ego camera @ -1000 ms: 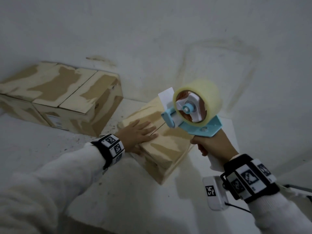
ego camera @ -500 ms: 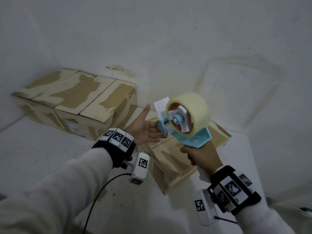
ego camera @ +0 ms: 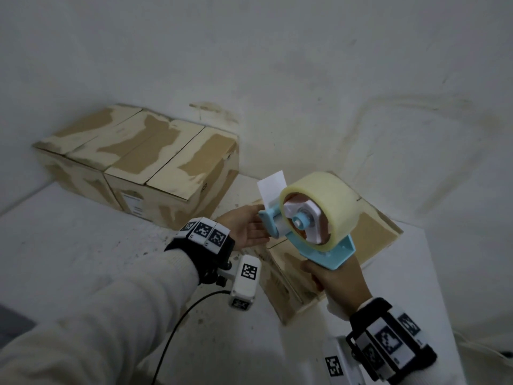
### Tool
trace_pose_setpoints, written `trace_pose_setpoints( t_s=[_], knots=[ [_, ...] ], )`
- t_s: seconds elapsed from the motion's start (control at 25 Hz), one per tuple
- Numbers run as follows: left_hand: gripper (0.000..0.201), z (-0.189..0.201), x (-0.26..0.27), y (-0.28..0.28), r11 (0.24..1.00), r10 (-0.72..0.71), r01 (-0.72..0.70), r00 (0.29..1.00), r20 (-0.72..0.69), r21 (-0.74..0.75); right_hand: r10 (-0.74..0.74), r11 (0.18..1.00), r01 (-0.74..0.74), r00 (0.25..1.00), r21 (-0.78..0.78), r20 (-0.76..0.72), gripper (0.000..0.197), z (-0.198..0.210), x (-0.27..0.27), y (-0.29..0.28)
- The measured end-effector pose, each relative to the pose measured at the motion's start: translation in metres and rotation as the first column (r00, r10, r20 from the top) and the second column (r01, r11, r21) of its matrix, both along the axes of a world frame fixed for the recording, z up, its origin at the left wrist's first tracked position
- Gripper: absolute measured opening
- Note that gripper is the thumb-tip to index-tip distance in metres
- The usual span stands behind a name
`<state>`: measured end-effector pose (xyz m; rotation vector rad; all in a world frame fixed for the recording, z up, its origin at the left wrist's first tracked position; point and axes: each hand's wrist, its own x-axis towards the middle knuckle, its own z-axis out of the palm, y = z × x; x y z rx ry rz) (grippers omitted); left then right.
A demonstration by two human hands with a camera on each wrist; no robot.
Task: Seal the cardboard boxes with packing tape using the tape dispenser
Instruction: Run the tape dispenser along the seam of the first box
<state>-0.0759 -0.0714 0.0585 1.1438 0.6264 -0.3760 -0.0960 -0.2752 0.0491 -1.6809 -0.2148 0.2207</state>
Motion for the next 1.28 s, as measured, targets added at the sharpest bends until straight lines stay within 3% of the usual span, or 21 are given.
trace_pose_setpoints(
  t_s=[0.16, 0.24, 0.32, 0.56, 0.76, 1.0, 1.16, 1.28],
  knots=[
    [0.018, -0.008, 0.007, 0.009, 0.988, 0.011, -0.008, 1.000, -0.021, 0.152, 0.013, 0.999, -0.013, 1.000, -0.038, -0.002, 0.022, -0.008, -0.003, 0.007],
    [0.011, -0.008, 0.012, 0.011, 0.970, 0.000, -0.005, 1.000, 0.023, 0.243, -0.006, 0.998, 0.005, 1.000, -0.065, -0.013, 0.020, -0.011, -0.004, 0.010],
    [0.016, -0.002, 0.018, 0.015, 0.944, -0.024, -0.009, 0.995, 0.095, 0.329, -0.021, 0.998, 0.019, 0.999, -0.053, -0.033, 0.018, -0.010, -0.005, 0.011],
    [0.011, 0.000, 0.034, 0.088, 0.829, 0.161, -0.288, 0.944, 0.288, 0.480, -0.068, 0.998, 0.066, 0.994, -0.022, -0.080, 0.016, -0.011, -0.018, -0.006],
    [0.016, -0.023, 0.041, 0.095, 0.817, 0.075, -0.197, 0.968, 0.240, 0.542, -0.105, 0.991, 0.093, 0.987, -0.099, -0.123, 0.015, -0.034, -0.020, -0.006],
    [0.011, -0.039, 0.048, 0.091, 0.827, 0.045, -0.165, 0.973, 0.228, 0.538, -0.099, 0.975, 0.098, 0.995, -0.199, 0.005, 0.022, -0.041, -0.022, -0.011],
    [0.016, -0.048, 0.050, 0.089, 0.831, 0.018, -0.122, 0.981, 0.194, 0.542, -0.139, 0.969, 0.135, 0.990, -0.206, -0.004, 0.016, -0.051, -0.025, -0.015],
    [0.023, -0.052, 0.052, 0.084, 0.847, 0.006, -0.054, 0.996, 0.093, 0.529, -0.128, 0.966, 0.130, 0.992, -0.222, 0.024, 0.015, -0.054, -0.026, -0.016]
  ],
)
